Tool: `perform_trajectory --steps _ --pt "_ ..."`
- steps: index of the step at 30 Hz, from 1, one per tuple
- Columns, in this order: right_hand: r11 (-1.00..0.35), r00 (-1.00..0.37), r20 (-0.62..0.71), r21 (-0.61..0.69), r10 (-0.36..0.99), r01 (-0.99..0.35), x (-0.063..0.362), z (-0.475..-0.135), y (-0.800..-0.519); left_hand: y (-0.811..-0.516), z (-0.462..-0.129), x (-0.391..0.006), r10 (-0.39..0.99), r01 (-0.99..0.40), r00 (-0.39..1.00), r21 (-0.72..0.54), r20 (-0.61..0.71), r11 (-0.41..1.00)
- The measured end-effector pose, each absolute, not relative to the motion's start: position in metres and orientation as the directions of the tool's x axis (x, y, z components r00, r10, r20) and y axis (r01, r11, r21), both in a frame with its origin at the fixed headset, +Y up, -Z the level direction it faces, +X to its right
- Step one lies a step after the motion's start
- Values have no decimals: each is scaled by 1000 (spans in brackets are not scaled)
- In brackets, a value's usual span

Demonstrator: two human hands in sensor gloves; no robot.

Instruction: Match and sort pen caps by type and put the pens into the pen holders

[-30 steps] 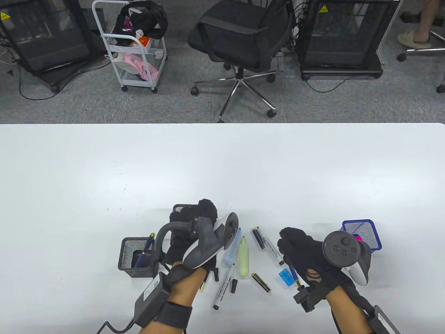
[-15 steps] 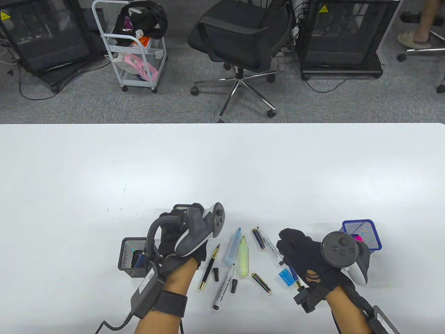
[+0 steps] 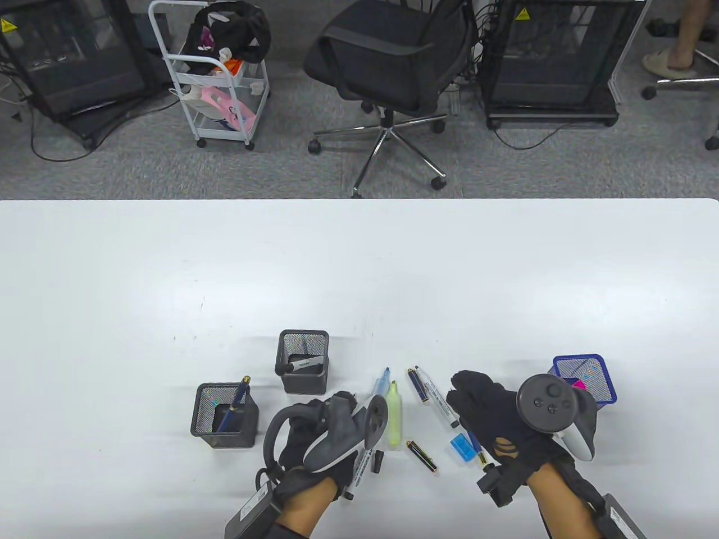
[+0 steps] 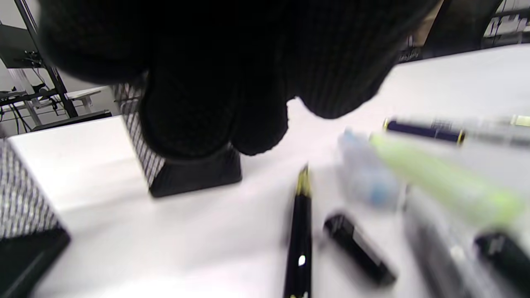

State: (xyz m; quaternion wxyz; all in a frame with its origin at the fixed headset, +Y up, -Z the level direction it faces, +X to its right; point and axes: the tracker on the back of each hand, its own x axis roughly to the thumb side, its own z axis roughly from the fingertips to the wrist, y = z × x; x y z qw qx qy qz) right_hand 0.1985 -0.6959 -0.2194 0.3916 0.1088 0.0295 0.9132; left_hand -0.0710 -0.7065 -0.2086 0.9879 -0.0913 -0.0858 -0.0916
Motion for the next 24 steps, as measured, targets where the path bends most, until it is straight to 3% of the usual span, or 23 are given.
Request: perform_trajectory --steps 10,24 --pt "-701 -680 168 143 713 -699 199 -221 -697 -743 -208 -77 -223 263 954 -204 200 943" --pt "-715 -695 168 144 699 -684 198 -220 -697 -754 -210 -75 -243 284 947 -192 212 939"
